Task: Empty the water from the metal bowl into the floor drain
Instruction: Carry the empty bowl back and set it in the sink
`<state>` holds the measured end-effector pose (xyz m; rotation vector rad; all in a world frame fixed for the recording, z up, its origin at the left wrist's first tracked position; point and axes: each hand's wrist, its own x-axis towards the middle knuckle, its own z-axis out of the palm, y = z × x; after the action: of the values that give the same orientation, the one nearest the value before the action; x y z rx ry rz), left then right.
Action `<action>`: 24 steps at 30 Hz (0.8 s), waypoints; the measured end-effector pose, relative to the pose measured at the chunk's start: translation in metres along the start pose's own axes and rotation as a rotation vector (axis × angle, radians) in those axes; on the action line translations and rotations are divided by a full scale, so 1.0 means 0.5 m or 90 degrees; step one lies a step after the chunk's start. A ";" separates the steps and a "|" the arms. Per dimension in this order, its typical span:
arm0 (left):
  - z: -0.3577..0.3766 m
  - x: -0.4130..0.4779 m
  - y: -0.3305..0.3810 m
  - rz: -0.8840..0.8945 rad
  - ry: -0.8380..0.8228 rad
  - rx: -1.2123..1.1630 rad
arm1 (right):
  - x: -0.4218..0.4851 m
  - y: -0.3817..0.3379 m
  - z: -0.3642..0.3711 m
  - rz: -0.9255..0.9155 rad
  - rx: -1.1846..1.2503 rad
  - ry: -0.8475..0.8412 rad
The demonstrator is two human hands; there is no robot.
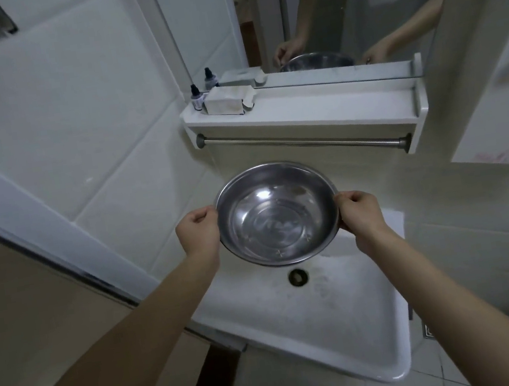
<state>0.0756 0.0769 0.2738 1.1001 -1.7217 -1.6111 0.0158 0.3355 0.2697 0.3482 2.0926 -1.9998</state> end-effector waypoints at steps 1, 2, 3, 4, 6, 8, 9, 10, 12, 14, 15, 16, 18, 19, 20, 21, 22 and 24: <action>0.006 0.003 -0.002 0.001 0.001 0.000 | 0.005 -0.002 -0.001 0.003 0.000 0.000; 0.012 0.006 -0.002 0.002 0.001 -0.002 | 0.010 -0.003 -0.003 0.006 0.000 0.001; 0.017 0.008 -0.003 0.004 -0.002 -0.005 | 0.014 -0.004 -0.004 0.009 0.001 0.004; 0.025 0.011 -0.003 0.005 -0.008 -0.006 | 0.018 -0.005 -0.006 0.009 0.004 0.010; 0.035 0.018 -0.004 0.009 -0.020 -0.009 | 0.025 -0.005 -0.008 0.008 0.009 0.018; 0.045 0.030 -0.007 0.012 -0.040 -0.005 | 0.029 -0.002 -0.008 0.009 0.008 0.034; 0.046 0.036 -0.009 0.013 -0.046 -0.003 | 0.030 -0.001 -0.006 0.011 0.007 0.038; 0.050 0.043 -0.012 0.012 -0.063 -0.002 | 0.028 0.001 -0.006 0.012 0.005 0.051; 0.055 0.058 -0.017 0.014 -0.091 0.003 | 0.024 0.004 -0.003 0.013 0.000 0.074; 0.061 0.076 -0.021 0.018 -0.118 0.008 | 0.015 0.006 0.004 0.017 -0.006 0.107; 0.063 0.086 -0.022 0.016 -0.137 0.011 | 0.009 0.006 0.009 0.018 -0.004 0.126; 0.065 0.095 -0.023 0.015 -0.154 0.010 | 0.003 0.005 0.015 0.018 0.000 0.142; 0.069 0.115 -0.025 0.012 -0.184 0.008 | -0.008 0.004 0.028 0.018 0.006 0.178; 0.069 0.126 -0.026 0.011 -0.196 0.010 | -0.014 0.004 0.036 0.019 0.005 0.196; 0.069 0.137 -0.027 0.009 -0.210 0.013 | -0.021 0.004 0.046 0.019 0.003 0.215; 0.069 0.144 -0.028 0.007 -0.220 0.016 | -0.025 0.005 0.054 0.020 0.003 0.228; 0.068 0.153 -0.030 0.005 -0.228 0.019 | -0.030 0.007 0.062 0.020 0.003 0.242; 0.067 0.169 -0.030 0.005 -0.244 0.023 | -0.034 0.013 0.079 0.020 0.007 0.272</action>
<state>0.0063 0.0251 0.2420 0.8361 -1.9955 -1.8867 0.0341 0.2962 0.2672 0.8719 2.2919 -2.0616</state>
